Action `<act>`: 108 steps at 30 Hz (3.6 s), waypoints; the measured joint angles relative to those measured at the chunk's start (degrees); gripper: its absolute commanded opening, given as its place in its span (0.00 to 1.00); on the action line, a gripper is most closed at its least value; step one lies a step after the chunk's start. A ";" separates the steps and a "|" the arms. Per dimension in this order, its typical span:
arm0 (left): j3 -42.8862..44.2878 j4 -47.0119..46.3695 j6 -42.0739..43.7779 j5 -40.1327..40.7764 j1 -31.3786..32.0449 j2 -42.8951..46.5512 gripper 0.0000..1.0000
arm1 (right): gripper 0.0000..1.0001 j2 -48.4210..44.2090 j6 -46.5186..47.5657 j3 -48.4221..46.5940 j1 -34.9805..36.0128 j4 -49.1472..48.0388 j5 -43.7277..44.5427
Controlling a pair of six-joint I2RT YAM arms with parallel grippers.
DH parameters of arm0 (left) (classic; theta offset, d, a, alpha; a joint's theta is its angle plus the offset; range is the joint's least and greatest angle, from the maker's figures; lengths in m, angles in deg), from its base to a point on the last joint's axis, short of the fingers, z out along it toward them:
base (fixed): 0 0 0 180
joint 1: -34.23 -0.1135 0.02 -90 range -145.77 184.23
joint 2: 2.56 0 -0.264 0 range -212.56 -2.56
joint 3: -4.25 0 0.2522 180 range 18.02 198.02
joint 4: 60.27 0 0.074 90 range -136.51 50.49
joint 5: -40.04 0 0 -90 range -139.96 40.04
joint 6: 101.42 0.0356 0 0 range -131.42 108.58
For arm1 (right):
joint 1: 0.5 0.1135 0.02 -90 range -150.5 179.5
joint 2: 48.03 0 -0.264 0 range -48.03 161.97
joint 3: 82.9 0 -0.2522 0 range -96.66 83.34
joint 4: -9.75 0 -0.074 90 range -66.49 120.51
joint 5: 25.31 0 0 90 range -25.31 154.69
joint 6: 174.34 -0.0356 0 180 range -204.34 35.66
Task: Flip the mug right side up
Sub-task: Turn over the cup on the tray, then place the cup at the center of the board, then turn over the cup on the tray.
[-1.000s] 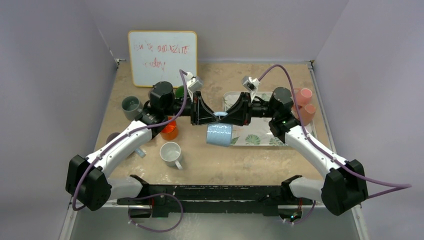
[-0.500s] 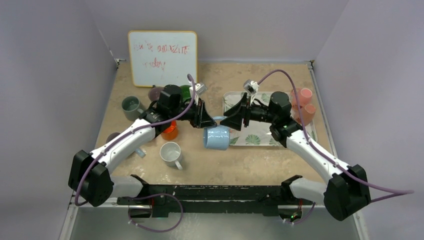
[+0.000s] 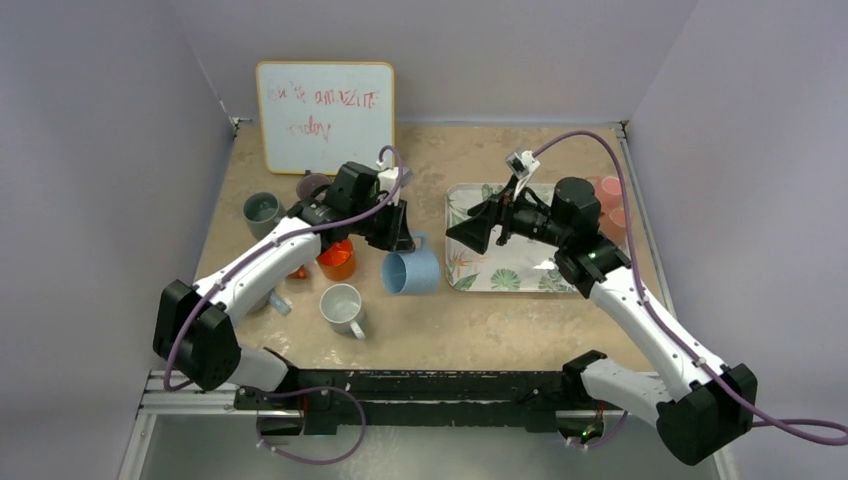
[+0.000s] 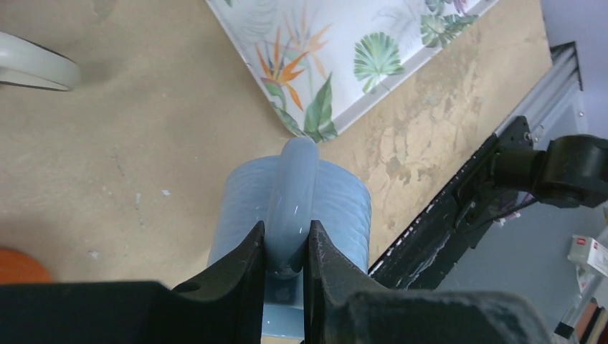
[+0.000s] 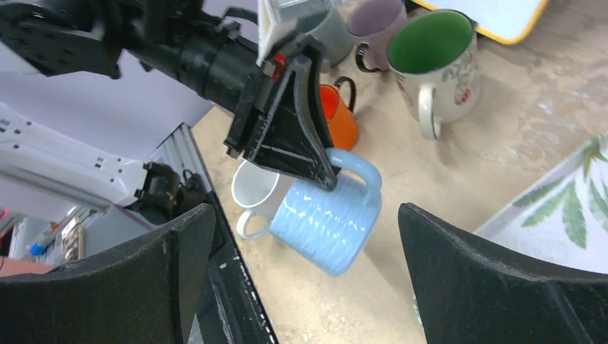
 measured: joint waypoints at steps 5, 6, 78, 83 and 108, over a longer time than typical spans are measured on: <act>8.17 6.78 0.46 5.92 0.33 -4.98 0.00 | 0.99 -0.44 0.02 -0.81 0.00 4.90 4.04; 9.64 8.15 0.46 7.48 0.44 -6.10 0.00 | 0.99 -0.63 0.07 -0.81 0.00 5.90 5.11; -7.13 15.61 2.40 20.70 1.18 39.89 1.00 | 0.80 22.08 -37.66 -19.04 -6.60 48.76 71.01; -9.90 16.52 2.40 21.00 1.18 42.36 1.00 | 0.80 25.09 -39.76 -20.76 -12.81 50.93 73.59; -10.88 17.86 3.04 17.64 1.18 42.66 0.99 | 0.49 47.12 -54.01 -39.91 -23.69 63.08 80.17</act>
